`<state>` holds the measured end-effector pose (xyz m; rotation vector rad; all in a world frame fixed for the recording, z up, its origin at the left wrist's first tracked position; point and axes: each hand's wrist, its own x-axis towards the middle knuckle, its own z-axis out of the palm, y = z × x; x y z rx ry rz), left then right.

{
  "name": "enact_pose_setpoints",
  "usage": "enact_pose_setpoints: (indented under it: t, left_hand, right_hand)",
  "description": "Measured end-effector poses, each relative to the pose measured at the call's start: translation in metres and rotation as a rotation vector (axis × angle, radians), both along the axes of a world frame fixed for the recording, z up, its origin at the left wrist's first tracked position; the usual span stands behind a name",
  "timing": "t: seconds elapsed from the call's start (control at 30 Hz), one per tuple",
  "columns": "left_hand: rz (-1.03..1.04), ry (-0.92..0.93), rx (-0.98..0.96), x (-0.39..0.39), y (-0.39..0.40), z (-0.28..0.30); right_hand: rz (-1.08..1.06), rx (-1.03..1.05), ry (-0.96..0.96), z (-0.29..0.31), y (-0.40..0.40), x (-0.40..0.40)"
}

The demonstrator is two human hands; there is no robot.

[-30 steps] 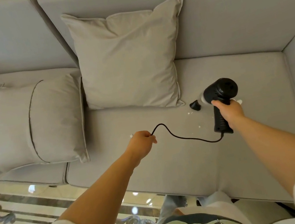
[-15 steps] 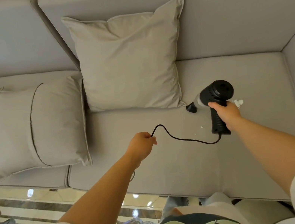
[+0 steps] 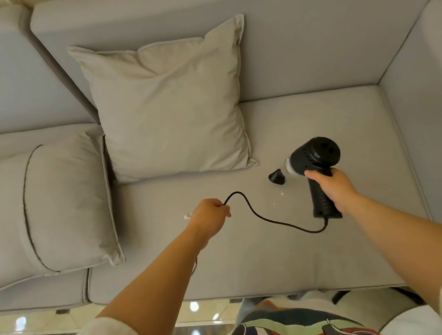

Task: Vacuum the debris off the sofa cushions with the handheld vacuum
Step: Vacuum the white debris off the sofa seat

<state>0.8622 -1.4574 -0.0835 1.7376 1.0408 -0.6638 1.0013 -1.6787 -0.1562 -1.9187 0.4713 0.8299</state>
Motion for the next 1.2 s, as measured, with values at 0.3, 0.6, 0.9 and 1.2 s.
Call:
enact_pose_setpoints:
  t: [0.3, 0.6, 0.9, 1.2]
  left_hand:
    - [-0.109, -0.003, -0.057, -0.009, -0.018, -0.005]
    - [-0.059, 0.016, 0.005, -0.034, 0.004, -0.008]
    - [-0.058, 0.011, -0.01, -0.038, 0.008, -0.01]
    - [-0.097, 0.007, -0.005, -0.036, 0.006, -0.01]
  right_hand:
    - [-0.107, -0.053, 0.047, -0.005, -0.036, -0.034]
    - [-0.218, -0.01, 0.073, -0.022, -0.005, -0.04]
    - [-0.199, -0.019, 0.083, -0.021, -0.003, -0.042]
    - [-0.112, -0.049, 0.036, -0.022, -0.002, -0.044]
